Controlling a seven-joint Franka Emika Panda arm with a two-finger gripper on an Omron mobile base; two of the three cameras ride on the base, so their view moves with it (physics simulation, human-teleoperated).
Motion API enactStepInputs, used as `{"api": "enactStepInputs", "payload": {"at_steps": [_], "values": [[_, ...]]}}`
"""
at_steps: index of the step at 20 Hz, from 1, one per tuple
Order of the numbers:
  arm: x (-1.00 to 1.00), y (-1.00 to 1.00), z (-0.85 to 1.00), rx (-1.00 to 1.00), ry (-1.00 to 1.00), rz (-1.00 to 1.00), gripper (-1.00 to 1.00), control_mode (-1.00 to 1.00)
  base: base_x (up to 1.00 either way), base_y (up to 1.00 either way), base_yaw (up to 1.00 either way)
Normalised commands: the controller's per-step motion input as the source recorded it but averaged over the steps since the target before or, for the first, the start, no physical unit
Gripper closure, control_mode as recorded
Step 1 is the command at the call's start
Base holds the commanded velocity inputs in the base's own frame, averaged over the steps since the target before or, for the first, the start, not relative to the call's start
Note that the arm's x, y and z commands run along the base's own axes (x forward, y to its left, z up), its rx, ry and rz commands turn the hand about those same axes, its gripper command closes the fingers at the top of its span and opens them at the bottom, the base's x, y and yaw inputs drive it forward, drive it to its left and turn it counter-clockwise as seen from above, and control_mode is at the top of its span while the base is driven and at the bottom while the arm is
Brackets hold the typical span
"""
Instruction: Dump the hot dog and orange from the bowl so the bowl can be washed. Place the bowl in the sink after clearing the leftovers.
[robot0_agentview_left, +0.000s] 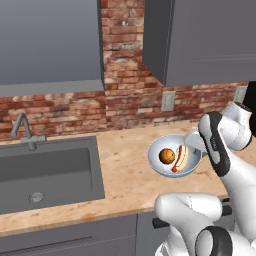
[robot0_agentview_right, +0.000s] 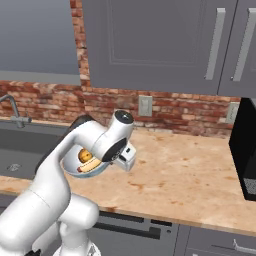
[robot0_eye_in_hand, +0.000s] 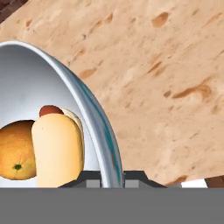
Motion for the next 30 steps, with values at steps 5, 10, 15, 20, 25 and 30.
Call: {"api": "enactStepInputs", "payload": {"at_steps": [5,10,15,20,25,30], "values": [[-0.45,0.22,0.85,0.17,0.0,-0.04,1.0,-1.0,0.0,0.0,0.0],[-0.51,0.05,0.56,0.34,0.0,-0.01,1.0,-1.0,0.0,0.0,0.0],[-0.14,0.0,0.11,0.2,0.0,0.0,1.0,-1.0,0.0,0.0,0.0],[0.0,0.0,0.0,0.0,0.0,0.0,1.0,-1.0,0.0,0.0,0.0],[0.0,0.0,0.0,0.0,0.0,0.0,1.0,-1.0,0.0,0.0,0.0],[-0.13,0.0,0.0,0.0,0.0,0.0,1.0,1.0,-0.18,0.02,0.0]]}}
